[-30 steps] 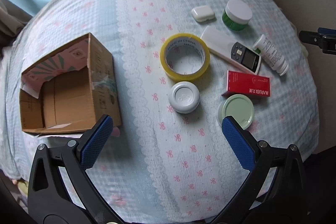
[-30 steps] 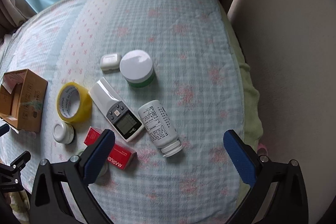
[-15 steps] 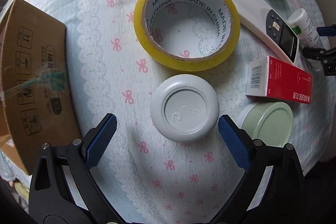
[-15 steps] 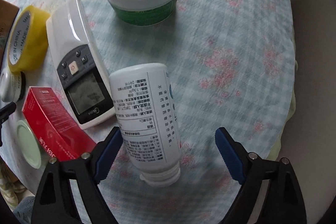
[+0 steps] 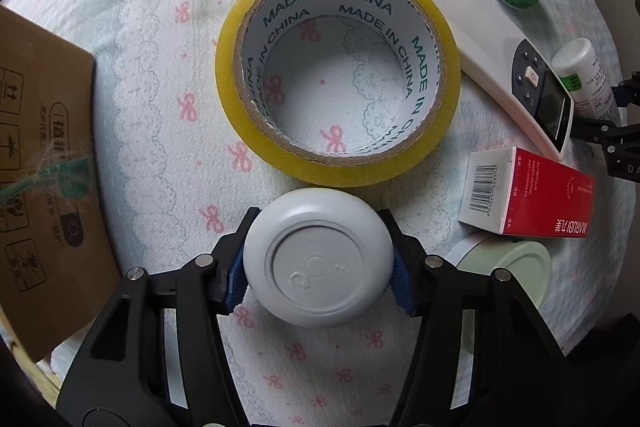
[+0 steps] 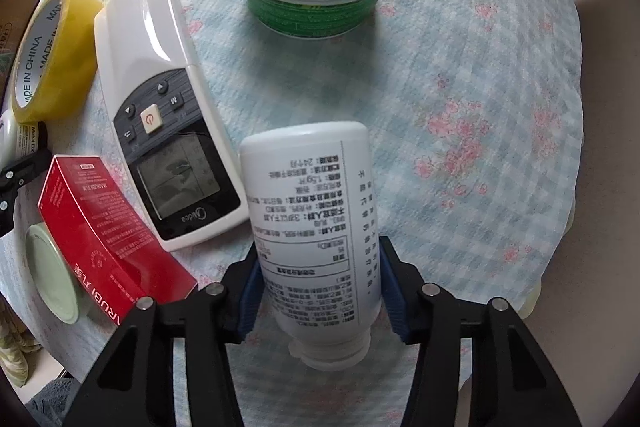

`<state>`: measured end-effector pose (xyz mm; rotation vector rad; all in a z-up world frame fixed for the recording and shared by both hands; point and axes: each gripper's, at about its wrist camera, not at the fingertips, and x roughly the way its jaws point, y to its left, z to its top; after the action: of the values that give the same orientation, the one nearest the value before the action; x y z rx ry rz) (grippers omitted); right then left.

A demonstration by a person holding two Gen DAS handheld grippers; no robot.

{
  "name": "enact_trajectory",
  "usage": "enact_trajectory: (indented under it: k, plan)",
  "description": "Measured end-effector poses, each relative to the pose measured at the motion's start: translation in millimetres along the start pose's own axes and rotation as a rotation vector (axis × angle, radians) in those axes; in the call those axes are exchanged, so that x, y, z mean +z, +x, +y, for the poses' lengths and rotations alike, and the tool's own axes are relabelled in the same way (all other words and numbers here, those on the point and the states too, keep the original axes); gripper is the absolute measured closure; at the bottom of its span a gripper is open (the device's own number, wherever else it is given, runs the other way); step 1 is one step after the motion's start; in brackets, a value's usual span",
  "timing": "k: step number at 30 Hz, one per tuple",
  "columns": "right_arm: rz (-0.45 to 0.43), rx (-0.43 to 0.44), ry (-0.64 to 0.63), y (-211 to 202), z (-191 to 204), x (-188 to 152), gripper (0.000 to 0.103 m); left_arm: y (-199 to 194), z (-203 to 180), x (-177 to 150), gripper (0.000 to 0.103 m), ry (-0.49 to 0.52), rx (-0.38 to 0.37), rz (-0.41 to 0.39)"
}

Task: Organize rigid objects
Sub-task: 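Carry the white lid and pill bottle with both tools over the cardboard box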

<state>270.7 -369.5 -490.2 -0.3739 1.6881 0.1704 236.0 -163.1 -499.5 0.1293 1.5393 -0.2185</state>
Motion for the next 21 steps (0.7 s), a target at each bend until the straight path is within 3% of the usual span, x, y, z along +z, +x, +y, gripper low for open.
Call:
enact_trajectory:
  k: [10, 21]
  plan:
    - [-0.048, 0.031, 0.039, -1, -3, -11, 0.056, -5, -5, 0, 0.050, -0.022, -0.005, -0.005]
    - [-0.148, 0.096, 0.238, -46, -32, -42, 0.057, -55, 3, -11, 0.050, -0.071, -0.028, -0.044]
